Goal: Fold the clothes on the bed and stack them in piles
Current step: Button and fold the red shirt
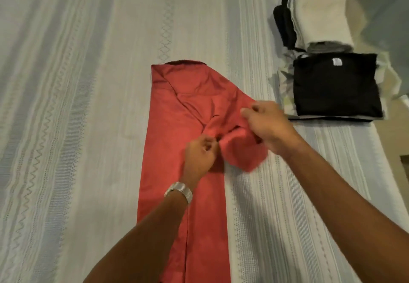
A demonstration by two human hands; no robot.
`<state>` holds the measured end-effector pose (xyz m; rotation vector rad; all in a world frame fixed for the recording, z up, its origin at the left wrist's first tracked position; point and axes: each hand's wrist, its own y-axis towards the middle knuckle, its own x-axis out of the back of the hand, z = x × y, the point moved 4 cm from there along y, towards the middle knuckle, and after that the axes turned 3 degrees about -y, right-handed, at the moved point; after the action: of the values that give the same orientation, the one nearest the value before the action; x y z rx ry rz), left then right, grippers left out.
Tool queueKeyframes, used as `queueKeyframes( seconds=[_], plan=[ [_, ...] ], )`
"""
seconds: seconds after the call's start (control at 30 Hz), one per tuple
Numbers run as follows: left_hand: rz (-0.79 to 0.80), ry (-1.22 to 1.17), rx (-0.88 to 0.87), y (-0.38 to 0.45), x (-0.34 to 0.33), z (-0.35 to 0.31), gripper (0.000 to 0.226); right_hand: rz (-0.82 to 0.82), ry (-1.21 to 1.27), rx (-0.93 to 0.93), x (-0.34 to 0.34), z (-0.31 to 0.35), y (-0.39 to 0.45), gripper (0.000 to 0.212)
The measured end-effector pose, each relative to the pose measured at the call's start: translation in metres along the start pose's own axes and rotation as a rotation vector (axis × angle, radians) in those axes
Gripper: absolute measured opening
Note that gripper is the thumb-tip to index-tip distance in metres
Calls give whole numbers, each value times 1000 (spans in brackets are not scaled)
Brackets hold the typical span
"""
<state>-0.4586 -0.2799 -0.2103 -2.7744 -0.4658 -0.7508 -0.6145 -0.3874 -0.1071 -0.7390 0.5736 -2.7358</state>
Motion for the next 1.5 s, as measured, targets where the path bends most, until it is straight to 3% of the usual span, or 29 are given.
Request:
queueKeyframes(
  seconds=[0.07, 0.17, 0.2, 0.27, 0.37, 0.43, 0.6, 0.73, 0.83, 0.93, 1.03, 1.13, 1.17, 1.2, 1.27, 1.37, 1.43, 1.5],
  plan=[
    [-68, -322, 277, 14, 21, 16, 12, 189, 152, 127, -42, 51, -11, 37],
    [-29, -959, 487, 31, 51, 13, 25, 536, 207, 236, -96, 94, -22, 41],
    [-18, -1090, 531, 38, 62, 13, 28, 492, 112, 319, -101, 93, -18, 38],
    [-46, -1192, 602, 55, 87, 16, 42, 232, -26, 374, -95, 76, 5, 29],
    [-115, -1300, 715, 73, 111, 31, 46, -19, -131, 174, -78, 25, 36, 27],
    [-122, -1359, 750, 76, 120, 37, 49, -43, -127, 126, -78, -3, 51, 30],
    [-127, -1540, 683, 73, 134, 48, 64, 5, -267, 312, -114, -7, 68, 51],
    [34, -1527, 690, 76, 152, 61, 93, -18, -391, 424, -144, 0, 75, 54],
    [77, -1406, 678, 80, 166, 74, 59, 30, -561, 439, -157, -8, 82, 60],
    [58, -1266, 720, 77, 177, 91, 14, 57, -779, 436, -161, -17, 87, 86],
    [22, -1272, 733, 73, 189, 107, 12, 77, -847, 356, -163, -20, 92, 109],
    [82, -1375, 701, 69, 192, 115, 13, 114, -989, 314, -167, -22, 93, 129],
    [100, -1398, 678, 69, 194, 115, 28, 124, -1011, 309, -168, -21, 93, 131],
    [148, -1401, 657, 70, 193, 115, 41, 125, -1004, 301, -167, -20, 93, 128],
    [238, -1392, 620, 71, 192, 109, 43, 85, -872, 321, -164, -16, 85, 106],
    [264, -1341, 597, 79, 191, 97, 39, 127, -347, 437, -166, -6, 56, 71],
    [256, -1306, 600, 85, 188, 87, 34, 227, -185, 486, -170, 1, 30, 74],
    [273, -1269, 588, 87, 186, 73, 7, 258, -253, 534, -174, 6, 9, 99]
  ],
)
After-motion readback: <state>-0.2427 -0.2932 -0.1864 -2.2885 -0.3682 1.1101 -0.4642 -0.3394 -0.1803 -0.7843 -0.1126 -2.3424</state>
